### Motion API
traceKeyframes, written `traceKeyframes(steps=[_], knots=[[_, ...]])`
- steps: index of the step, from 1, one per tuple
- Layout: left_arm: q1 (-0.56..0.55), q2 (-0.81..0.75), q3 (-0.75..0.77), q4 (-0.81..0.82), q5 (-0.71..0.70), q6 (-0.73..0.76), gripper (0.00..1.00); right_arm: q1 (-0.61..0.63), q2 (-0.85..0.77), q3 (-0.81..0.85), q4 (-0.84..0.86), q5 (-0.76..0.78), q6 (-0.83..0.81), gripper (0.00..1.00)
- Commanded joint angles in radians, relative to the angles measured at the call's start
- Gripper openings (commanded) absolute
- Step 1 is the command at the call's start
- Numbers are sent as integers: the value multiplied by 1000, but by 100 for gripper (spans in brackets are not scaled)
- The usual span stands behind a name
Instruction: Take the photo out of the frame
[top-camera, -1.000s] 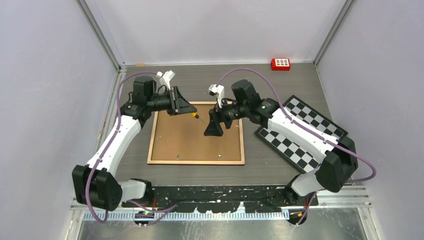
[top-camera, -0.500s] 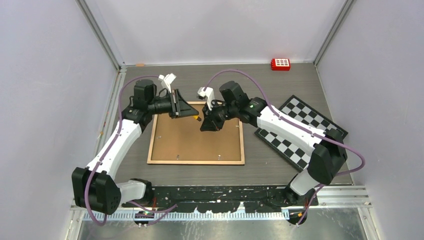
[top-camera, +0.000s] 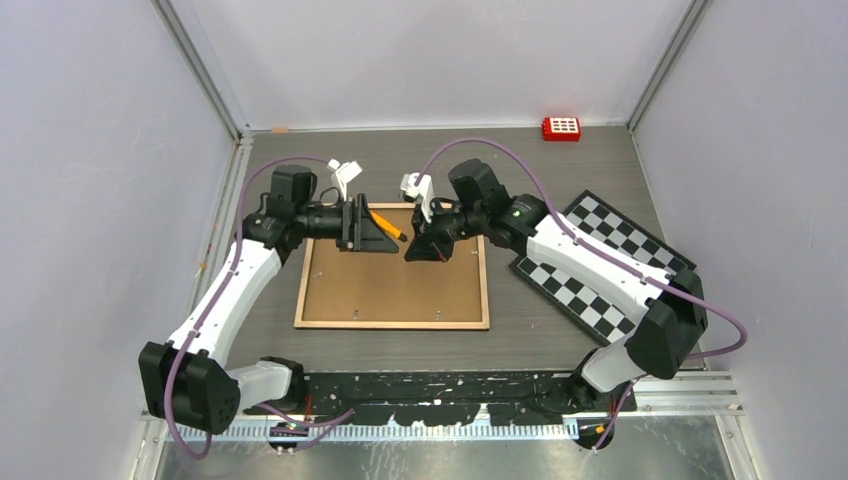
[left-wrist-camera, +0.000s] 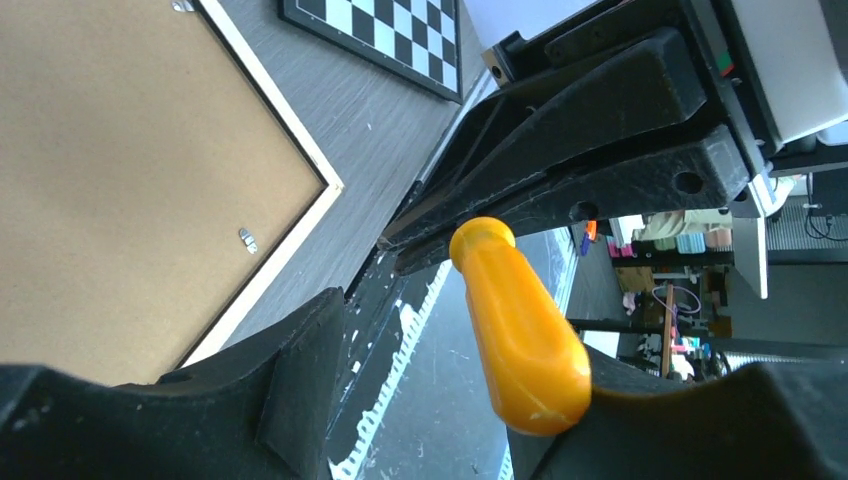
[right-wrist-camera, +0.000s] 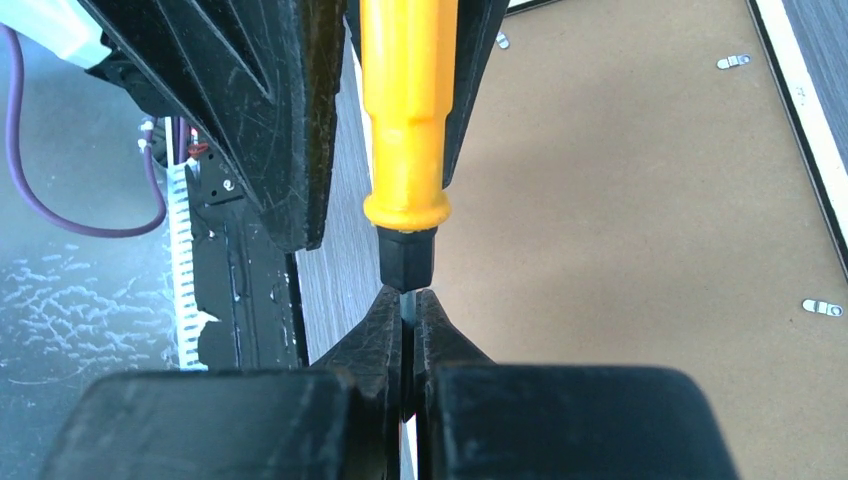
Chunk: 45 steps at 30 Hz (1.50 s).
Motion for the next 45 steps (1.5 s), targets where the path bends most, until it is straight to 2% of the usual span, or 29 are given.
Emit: traceKeyframes(steps=[1, 7, 10, 15, 24, 25, 28, 30, 33, 39, 45], knots=[[-7, 0, 43, -40, 58, 43, 57, 16, -40, -1, -12, -37, -68, 0], [-37, 2, 61, -28, 87, 30, 58, 26, -31, 10, -42, -31, -97, 0], [-41, 3, 52, -10, 83, 9, 54, 34, -33, 14, -56, -32, -117, 0], [-44, 5, 32, 46, 91, -35, 40, 47, -35, 8, -64, -25, -125, 1], [-52, -1, 23, 69, 99, -20, 0, 49, -34, 10, -61, -2, -111, 2], [-51, 0, 23, 69, 100, -18, 0, 47, -35, 10, -56, 11, -100, 9], [-52, -1, 23, 69, 87, 6, 0, 33, -39, 21, -68, 64, -43, 40], [-52, 1, 28, 64, 55, 58, 0, -6, -40, 27, -85, 55, 10, 51], [-55, 30, 53, 18, -8, 194, 0, -114, -43, 14, -96, 18, 111, 62], [-91, 129, 137, -38, -203, 429, 0, -330, -64, -108, -88, 2, 303, 65], [-186, 227, 190, -2, -375, 581, 0, -485, -19, -214, -110, 69, 381, 60]])
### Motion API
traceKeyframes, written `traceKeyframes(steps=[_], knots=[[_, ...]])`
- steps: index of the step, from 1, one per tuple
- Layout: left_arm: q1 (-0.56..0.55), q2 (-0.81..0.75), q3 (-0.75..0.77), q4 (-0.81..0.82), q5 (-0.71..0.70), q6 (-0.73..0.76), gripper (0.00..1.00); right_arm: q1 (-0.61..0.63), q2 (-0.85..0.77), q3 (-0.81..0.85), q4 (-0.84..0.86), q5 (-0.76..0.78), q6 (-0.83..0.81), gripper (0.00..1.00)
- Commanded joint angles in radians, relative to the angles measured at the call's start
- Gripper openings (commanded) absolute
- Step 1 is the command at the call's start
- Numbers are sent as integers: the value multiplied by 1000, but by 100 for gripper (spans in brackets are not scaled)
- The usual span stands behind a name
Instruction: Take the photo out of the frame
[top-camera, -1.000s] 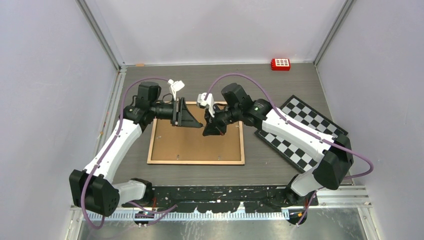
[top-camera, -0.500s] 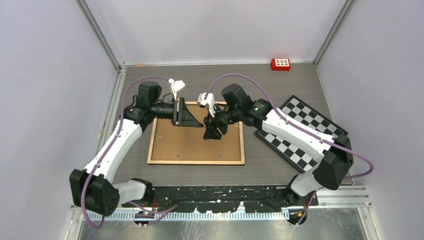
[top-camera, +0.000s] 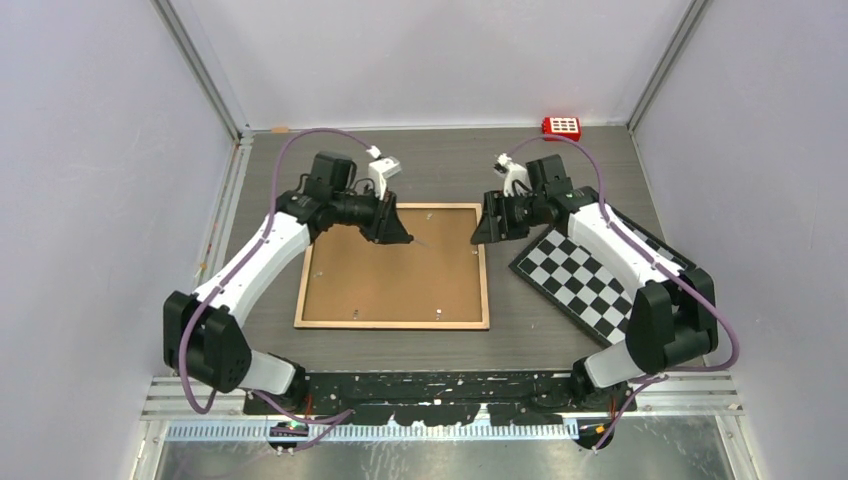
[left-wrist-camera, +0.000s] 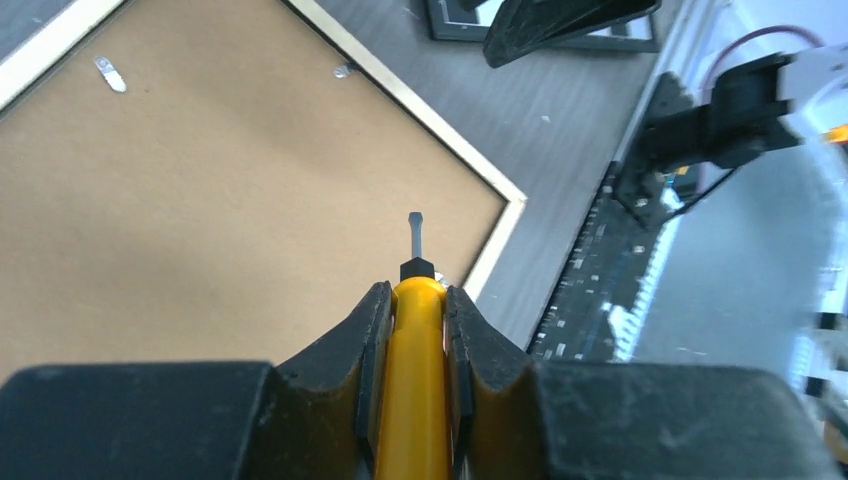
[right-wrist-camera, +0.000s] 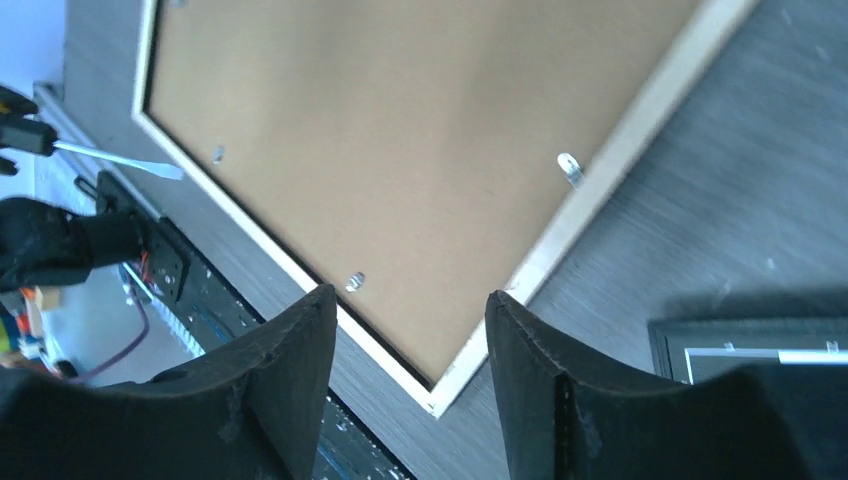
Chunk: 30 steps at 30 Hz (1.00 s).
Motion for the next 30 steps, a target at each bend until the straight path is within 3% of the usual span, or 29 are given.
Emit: traceKeyframes(steps=[1, 7, 10, 30], knots=[[-67, 52, 54, 44, -162, 170, 0, -63, 18, -40, -15, 37, 79, 58], [-155, 129, 48, 173, -302, 240, 0, -76, 116, -47, 15, 112, 79, 55], [-189, 169, 47, 225, -345, 248, 0, -76, 181, -40, 39, 125, 99, 48], [-291, 369, 101, 373, -322, 338, 0, -87, 445, 79, 202, 107, 230, 39]])
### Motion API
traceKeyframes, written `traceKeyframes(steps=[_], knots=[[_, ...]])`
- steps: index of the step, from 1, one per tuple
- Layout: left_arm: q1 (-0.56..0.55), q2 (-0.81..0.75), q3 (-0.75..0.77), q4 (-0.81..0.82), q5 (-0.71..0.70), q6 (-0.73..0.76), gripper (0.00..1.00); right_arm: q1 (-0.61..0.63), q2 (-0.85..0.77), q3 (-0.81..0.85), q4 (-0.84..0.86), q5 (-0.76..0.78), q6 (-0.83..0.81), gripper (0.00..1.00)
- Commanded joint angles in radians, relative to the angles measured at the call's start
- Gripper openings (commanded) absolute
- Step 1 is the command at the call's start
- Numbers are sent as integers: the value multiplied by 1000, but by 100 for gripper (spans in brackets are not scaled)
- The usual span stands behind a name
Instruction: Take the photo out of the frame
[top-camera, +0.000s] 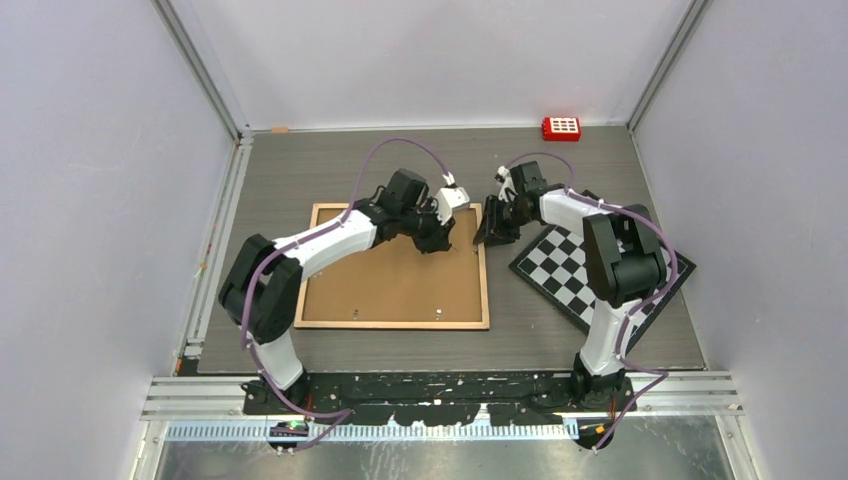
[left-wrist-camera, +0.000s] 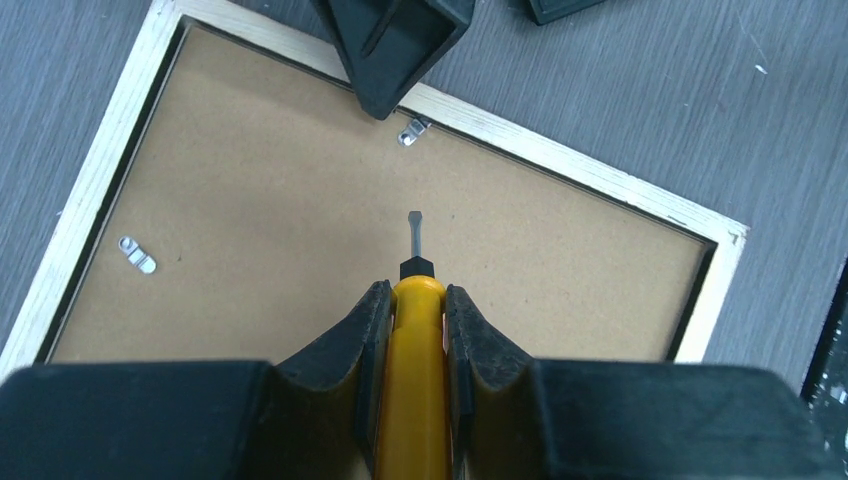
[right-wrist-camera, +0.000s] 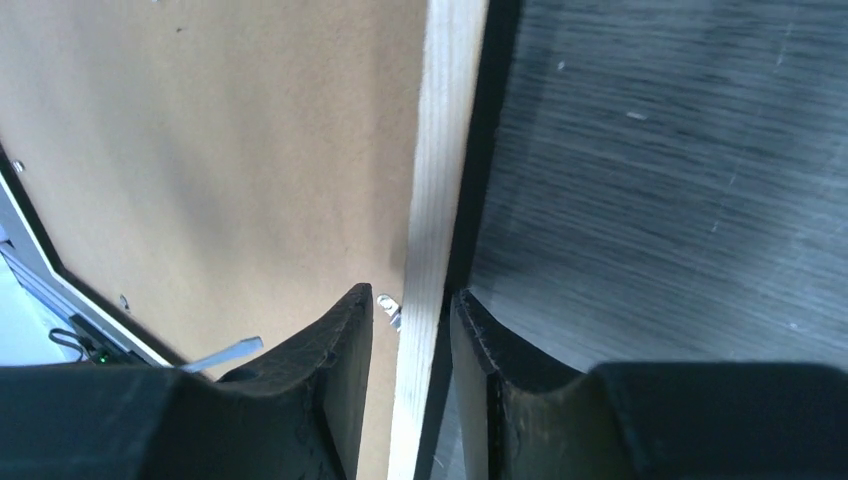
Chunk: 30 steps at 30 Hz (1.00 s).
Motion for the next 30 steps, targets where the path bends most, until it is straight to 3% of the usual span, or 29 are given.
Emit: traceKeyframes(steps=[1, 14, 30], knots=[[-28, 39, 67, 94, -20, 36, 0, -4, 37, 39, 45, -9, 40, 38], [-64, 141, 147, 94, -65, 61, 0, -5, 74, 12, 87, -40, 134, 26], [-95, 186, 164, 71, -89, 102, 0, -5, 89, 12, 77, -43, 140, 18]])
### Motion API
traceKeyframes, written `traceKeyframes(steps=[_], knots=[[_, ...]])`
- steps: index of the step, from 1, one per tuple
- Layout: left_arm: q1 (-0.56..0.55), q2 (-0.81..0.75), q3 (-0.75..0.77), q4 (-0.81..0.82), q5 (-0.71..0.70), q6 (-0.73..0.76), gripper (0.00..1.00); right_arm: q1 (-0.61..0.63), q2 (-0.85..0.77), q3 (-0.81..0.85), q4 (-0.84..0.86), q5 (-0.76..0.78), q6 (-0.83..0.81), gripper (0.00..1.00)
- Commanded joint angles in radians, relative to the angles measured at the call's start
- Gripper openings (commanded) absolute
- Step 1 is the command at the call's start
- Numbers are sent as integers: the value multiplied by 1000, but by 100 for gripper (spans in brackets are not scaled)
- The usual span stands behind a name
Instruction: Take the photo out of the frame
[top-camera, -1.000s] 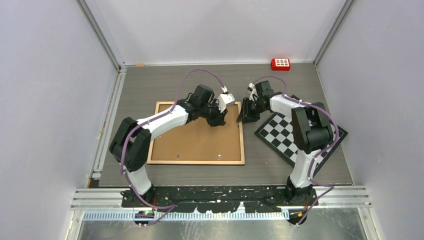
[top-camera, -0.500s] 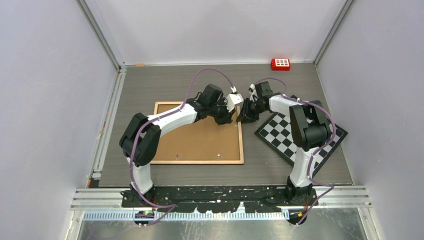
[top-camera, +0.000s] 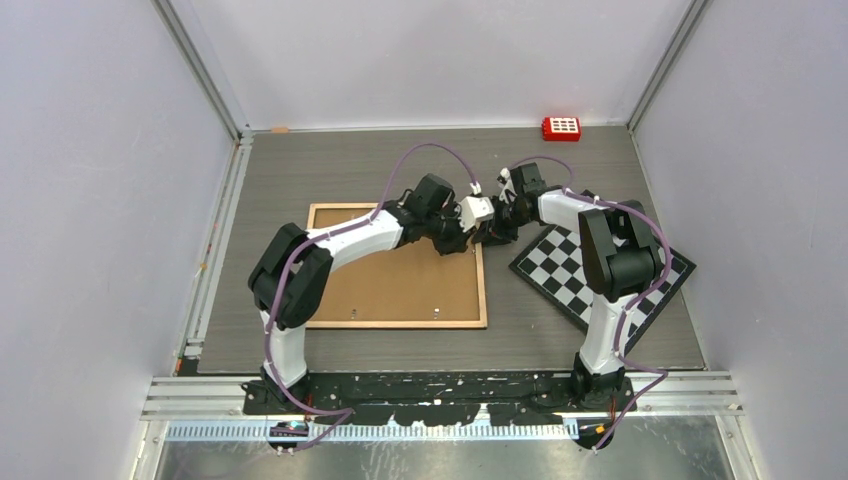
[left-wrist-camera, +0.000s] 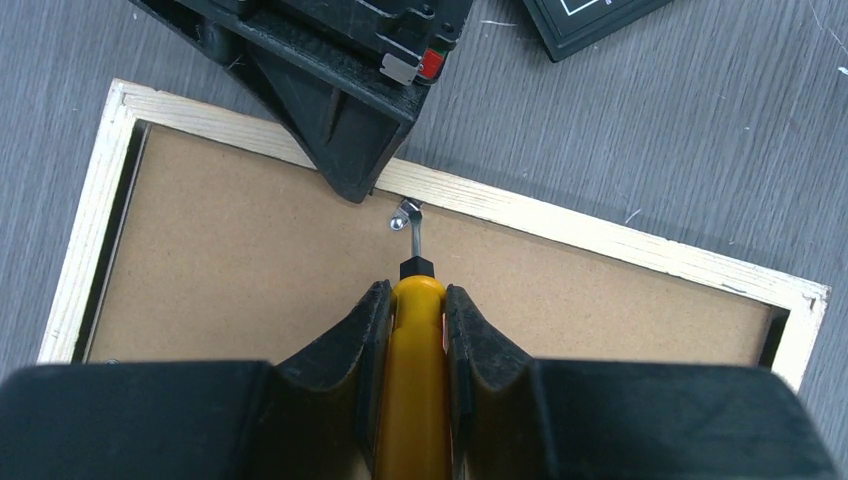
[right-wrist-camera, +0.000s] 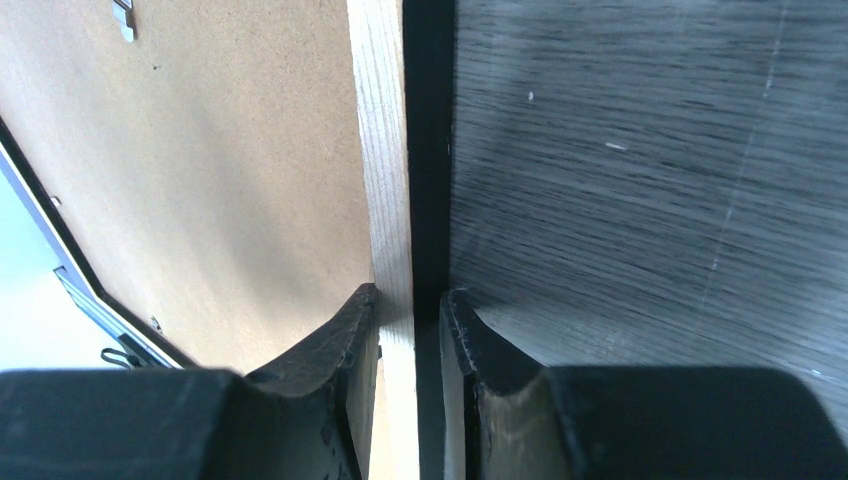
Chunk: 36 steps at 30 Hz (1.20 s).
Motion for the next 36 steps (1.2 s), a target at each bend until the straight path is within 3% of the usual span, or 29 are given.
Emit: traceKeyframes(steps=[1, 16, 36], knots=[[-5, 4, 42, 22, -16, 21, 0, 7, 24, 4, 28, -20, 34, 18], [-7, 46, 101, -14, -55, -13, 0, 7, 20, -4, 28, -19, 34, 10], [-58, 10, 73, -171, -58, 135, 0, 7, 20, -4, 26, -12, 30, 6]])
